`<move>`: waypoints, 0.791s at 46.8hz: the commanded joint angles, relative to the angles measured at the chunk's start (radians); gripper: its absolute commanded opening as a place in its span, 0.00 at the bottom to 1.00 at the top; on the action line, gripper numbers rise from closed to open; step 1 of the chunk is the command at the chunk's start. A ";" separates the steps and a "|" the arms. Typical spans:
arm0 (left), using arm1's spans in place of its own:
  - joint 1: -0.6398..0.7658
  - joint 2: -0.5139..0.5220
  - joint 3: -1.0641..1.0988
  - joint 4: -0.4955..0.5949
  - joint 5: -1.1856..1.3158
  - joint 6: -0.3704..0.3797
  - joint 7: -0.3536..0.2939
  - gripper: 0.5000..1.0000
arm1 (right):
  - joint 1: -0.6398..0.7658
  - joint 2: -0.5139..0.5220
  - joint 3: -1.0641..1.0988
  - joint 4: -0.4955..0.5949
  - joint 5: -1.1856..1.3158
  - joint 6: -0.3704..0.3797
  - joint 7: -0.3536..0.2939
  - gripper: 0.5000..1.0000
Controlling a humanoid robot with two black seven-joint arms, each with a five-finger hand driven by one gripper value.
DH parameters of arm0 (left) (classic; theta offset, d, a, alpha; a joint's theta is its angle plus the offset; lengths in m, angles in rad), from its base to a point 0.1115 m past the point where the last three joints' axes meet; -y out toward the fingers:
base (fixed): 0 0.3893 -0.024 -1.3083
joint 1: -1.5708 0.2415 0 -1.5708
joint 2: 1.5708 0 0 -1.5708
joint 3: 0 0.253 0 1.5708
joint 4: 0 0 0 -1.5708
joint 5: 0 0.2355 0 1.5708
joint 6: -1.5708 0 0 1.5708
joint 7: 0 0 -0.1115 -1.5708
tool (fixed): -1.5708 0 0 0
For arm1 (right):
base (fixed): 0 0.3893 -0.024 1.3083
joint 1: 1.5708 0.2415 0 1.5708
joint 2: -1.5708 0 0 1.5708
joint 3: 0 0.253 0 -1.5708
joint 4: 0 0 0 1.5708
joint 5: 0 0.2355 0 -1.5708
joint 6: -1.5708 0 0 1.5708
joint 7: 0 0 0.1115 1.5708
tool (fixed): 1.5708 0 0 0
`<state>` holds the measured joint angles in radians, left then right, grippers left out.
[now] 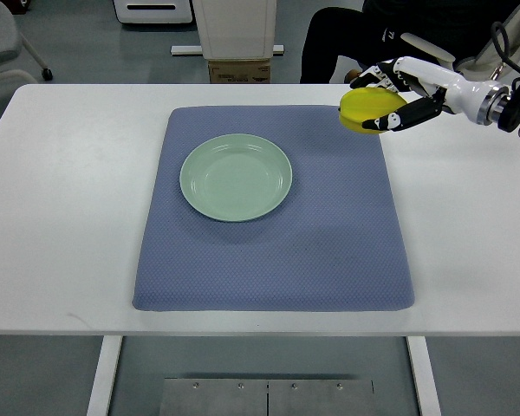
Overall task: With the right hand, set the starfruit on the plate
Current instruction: 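Lift the starfruit with the right hand away from the mat, then carry the starfruit with the right hand over the green plate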
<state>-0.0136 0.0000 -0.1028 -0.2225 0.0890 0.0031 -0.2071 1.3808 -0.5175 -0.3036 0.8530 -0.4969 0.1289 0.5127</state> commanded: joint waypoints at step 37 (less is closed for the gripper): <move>0.000 0.000 0.000 0.000 0.000 0.000 0.000 1.00 | -0.089 0.370 0.058 -0.135 0.060 -0.045 -0.014 0.00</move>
<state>-0.0136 0.0000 -0.1027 -0.2225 0.0890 0.0031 -0.2070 1.3006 -0.1936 -0.2450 0.7599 -0.4375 0.0841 0.4988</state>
